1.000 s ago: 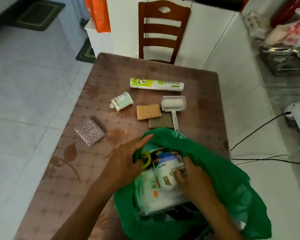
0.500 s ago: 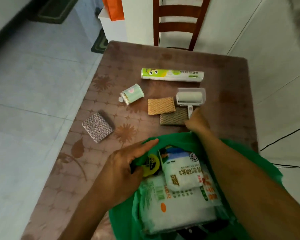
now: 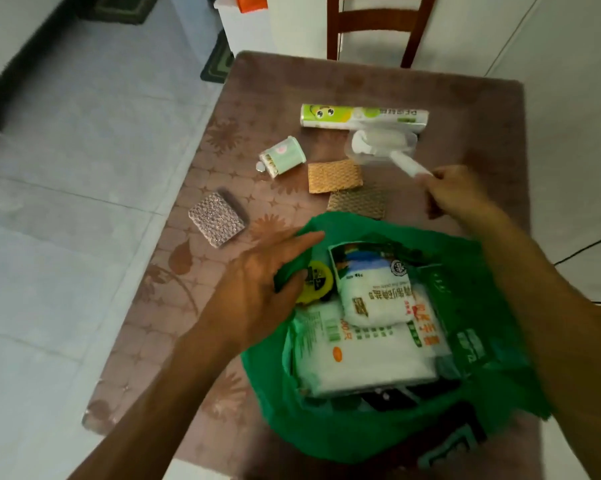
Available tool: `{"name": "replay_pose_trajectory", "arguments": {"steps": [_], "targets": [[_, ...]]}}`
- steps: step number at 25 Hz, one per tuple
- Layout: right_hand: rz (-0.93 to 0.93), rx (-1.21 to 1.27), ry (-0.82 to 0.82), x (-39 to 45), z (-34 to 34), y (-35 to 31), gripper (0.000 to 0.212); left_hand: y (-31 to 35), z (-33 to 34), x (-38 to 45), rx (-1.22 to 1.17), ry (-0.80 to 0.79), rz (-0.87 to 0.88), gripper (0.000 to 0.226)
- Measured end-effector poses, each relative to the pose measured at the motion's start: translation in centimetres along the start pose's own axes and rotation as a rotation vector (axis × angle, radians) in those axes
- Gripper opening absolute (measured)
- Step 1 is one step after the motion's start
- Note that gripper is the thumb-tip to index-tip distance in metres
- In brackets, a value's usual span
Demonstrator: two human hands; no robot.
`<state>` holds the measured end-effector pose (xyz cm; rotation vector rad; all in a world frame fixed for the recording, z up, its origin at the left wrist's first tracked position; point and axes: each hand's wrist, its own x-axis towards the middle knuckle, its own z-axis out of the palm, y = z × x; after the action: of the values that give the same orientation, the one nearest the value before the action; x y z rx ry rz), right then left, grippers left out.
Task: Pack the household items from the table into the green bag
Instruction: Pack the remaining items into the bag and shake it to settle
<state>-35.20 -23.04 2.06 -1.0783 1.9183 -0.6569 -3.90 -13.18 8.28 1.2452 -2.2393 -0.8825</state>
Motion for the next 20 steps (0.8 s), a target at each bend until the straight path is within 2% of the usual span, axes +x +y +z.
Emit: {"name": "replay_pose_trajectory", "arguments": {"steps": [2, 5, 8, 10, 12, 14, 16, 18, 19, 20], "targets": [[-0.207, -0.029, 0.005, -7.6, -3.9, -0.3, 0.025, -0.2, -0.2, -1.7, 0.072, 0.041, -0.093, 0.058], [-0.266, -0.017, -0.175, -18.7, -7.5, -0.2, 0.04, -1.0, -0.5, -2.1, 0.066, -0.064, -0.28, 0.08], [-0.242, -0.251, -0.376, -21.2, -6.3, 0.5, 0.026, -0.1, -1.3, -1.3, -0.07, -0.046, -0.193, 0.085], [-0.264, -0.352, -0.485, -20.4, -3.6, 0.2, 0.031, 0.8, -1.6, -1.1, -0.09, -0.036, -0.103, 0.084], [-0.277, -0.453, -0.537, -19.3, -0.7, 1.1, 0.034, 1.4, -2.0, -1.6, -0.056, -0.102, -0.084, 0.083], [-0.291, -0.648, -0.49, -18.6, 1.3, 1.8, 0.035, 1.6, -2.4, -2.6, -0.126, -0.116, -0.023, 0.081], [-0.32, -0.831, -0.304, -18.7, 2.0, 0.5, 0.035, 0.4, -3.4, -3.3, -0.394, -0.046, -0.057, 0.071], [-0.403, -0.775, -0.128, -18.4, 2.8, -1.4, 0.033, -3.2, -3.7, -2.8, -0.558, 0.207, -0.281, 0.047], [-0.451, -0.683, -0.089, -18.0, 3.4, -2.1, 0.029, -4.8, -3.7, -2.3, -0.461, 0.322, -0.409, 0.036], [-0.481, -0.606, -0.073, -17.6, 3.9, -2.7, 0.026, -7.4, -2.9, -1.3, -0.31, 0.372, -0.491, 0.033]]}}
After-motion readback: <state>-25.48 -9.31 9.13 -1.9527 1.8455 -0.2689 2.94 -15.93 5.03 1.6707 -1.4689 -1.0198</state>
